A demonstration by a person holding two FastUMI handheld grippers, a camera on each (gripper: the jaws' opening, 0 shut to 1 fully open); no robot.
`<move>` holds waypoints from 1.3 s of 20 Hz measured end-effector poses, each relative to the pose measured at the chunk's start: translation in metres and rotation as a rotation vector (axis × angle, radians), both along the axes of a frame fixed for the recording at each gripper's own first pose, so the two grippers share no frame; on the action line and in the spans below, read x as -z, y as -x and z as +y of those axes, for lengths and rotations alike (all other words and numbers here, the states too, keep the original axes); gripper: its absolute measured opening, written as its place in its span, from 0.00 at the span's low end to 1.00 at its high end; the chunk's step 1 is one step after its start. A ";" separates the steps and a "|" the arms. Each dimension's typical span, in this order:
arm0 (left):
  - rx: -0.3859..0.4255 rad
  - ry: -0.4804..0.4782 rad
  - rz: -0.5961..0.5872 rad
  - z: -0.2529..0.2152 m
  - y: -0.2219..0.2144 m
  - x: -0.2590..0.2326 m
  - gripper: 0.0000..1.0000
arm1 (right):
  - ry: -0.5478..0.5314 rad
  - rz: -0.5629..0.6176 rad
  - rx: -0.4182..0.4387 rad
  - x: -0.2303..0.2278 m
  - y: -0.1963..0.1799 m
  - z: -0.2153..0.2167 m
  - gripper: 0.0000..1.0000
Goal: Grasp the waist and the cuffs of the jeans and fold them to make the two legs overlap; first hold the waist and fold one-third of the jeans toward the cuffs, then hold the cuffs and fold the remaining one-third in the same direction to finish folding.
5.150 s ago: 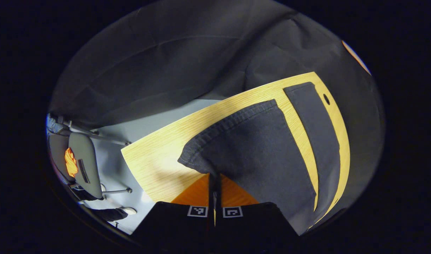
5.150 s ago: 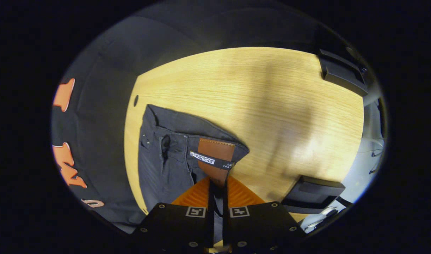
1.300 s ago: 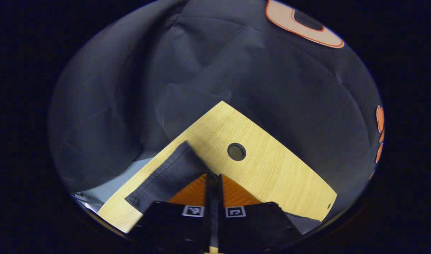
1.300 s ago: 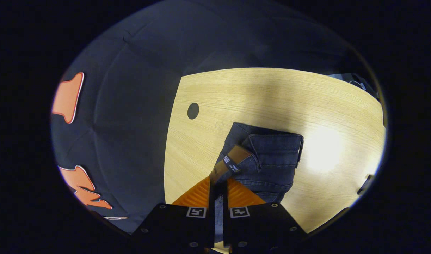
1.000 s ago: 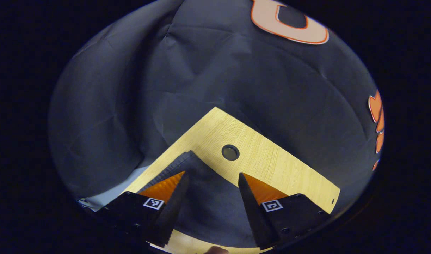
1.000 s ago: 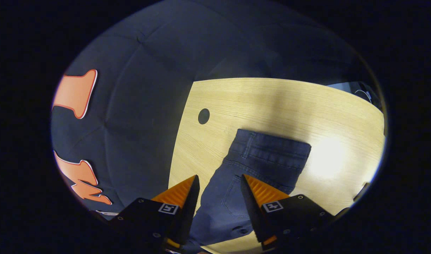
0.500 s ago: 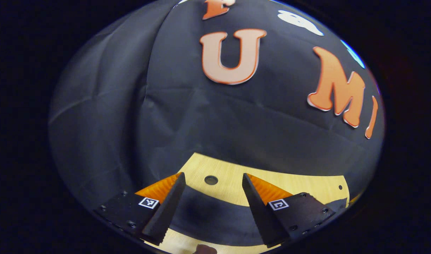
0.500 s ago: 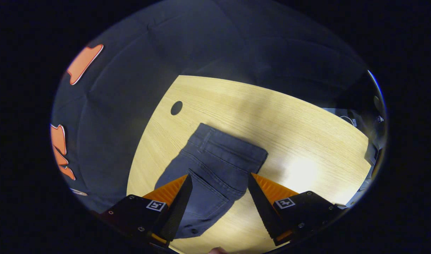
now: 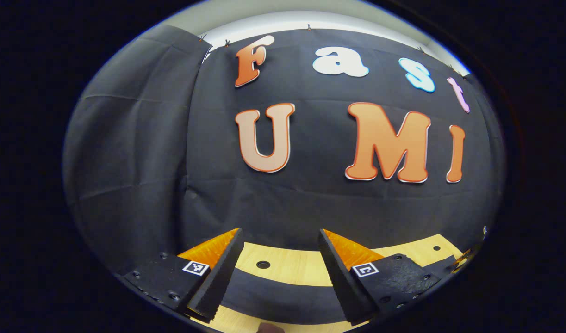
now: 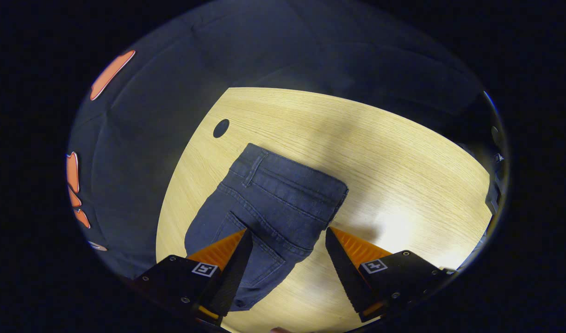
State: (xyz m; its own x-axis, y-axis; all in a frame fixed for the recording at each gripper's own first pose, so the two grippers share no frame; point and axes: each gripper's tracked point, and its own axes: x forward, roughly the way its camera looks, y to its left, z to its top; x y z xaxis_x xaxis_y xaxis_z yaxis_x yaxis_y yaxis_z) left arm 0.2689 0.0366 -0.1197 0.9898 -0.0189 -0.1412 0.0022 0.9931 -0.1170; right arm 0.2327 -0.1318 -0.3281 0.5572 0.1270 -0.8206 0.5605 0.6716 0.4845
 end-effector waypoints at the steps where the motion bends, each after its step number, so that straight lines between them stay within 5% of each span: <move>1: -0.013 -0.002 -0.019 -0.002 0.007 -0.004 0.96 | 0.014 -0.005 -0.002 0.002 -0.001 -0.001 0.97; 5: -0.017 -0.030 -0.053 -0.024 0.034 -0.014 0.96 | 0.026 -0.015 0.010 0.011 -0.002 0.002 0.96; 8: 0.003 -0.053 -0.064 -0.050 0.048 -0.019 0.92 | 0.041 -0.024 0.006 0.016 -0.005 -0.001 0.77; 10: 0.007 -0.078 -0.078 -0.062 0.059 -0.023 0.95 | 0.076 -0.051 -0.027 0.016 -0.007 -0.001 0.78; 11: 0.014 -0.086 -0.081 -0.067 0.064 -0.026 0.92 | 0.076 -0.072 -0.046 0.018 -0.011 0.004 0.68; 13: 0.052 -0.094 -0.073 -0.079 0.069 -0.023 0.95 | 0.089 -0.073 -0.032 0.018 -0.018 0.011 0.32; 14: 0.071 -0.099 -0.069 -0.084 0.071 -0.023 0.92 | 0.106 -0.092 -0.038 0.017 -0.019 0.012 0.29; 15: 0.078 -0.104 -0.071 -0.084 0.072 -0.023 0.95 | 0.117 -0.119 -0.034 0.011 -0.020 0.010 0.33; 17: 0.098 -0.106 -0.074 -0.087 0.070 -0.023 0.92 | 0.135 -0.181 -0.040 -0.009 -0.019 0.016 0.22; 26: 0.163 -0.071 -0.091 -0.059 0.060 -0.019 0.95 | 0.332 -0.407 -0.086 -0.114 0.006 0.052 0.22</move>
State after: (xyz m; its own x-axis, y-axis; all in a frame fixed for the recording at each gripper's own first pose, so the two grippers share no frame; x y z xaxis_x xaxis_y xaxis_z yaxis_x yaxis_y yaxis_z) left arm 0.2093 -0.0227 -0.1002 0.9832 -0.1728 -0.0581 0.1708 0.9846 -0.0384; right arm 0.2267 -0.0796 -0.2140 0.8378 -0.0435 -0.5442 0.3077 0.8611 0.4048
